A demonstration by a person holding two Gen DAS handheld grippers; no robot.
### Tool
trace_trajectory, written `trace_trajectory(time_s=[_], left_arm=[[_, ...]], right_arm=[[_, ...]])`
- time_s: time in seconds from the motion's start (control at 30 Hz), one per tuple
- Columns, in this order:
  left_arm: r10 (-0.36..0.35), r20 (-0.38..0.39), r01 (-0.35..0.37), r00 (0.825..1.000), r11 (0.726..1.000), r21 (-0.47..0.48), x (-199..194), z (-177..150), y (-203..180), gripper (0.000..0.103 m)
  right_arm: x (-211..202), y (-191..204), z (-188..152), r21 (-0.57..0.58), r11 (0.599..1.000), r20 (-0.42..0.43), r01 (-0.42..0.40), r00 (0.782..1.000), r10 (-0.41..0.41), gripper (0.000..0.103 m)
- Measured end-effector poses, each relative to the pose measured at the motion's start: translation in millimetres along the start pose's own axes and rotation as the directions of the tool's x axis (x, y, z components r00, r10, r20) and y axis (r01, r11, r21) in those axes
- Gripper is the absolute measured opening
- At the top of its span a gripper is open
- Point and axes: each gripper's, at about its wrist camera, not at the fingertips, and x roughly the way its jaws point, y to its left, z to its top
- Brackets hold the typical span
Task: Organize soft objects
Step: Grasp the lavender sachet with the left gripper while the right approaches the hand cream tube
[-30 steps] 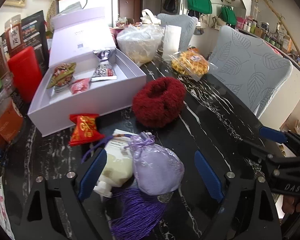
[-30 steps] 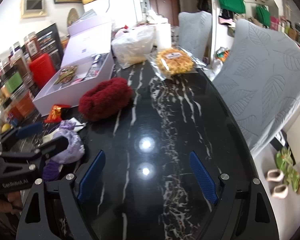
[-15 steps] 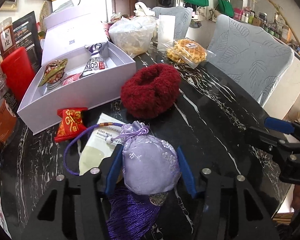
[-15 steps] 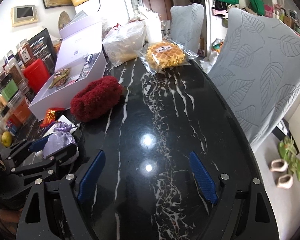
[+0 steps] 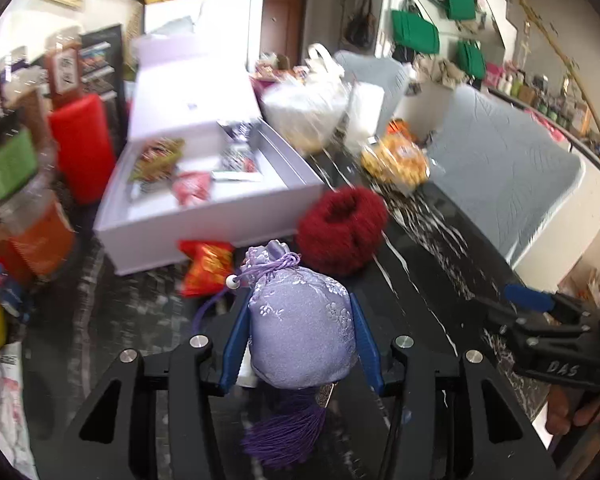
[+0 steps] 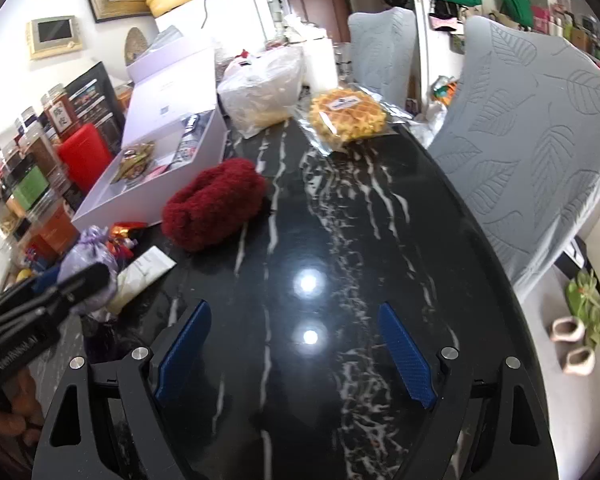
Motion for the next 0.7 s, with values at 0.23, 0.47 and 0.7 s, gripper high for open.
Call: trace_trajectory(time_s=[0.23,0.47,0.7], left_arm=[[0.063,0.052,-0.06,0.997,0.997,-0.053,-32.1,4.6,32.5,0.048],[0.137,0.024,-0.133,0.99,0.983,-0.123,-36.0,-8.7,71.8,0.048],[0.155,-0.031,-0.158,0.987,0.972,-0.174,-29.9,-26.2,100.2,0.048]], right_arm=[[11.3,35.5,2.8,-0.062,0.995,-0.02,-0.08,0.997,0.079,0.087],[32.0,78.5,-0.2,-0.122,0.982,-0.067,-0.141,0.989,0.134,0.087],[49.3,110.2,-1.9,-0.14,0.97,-0.114,-0.198,0.976,0.183,0.087]])
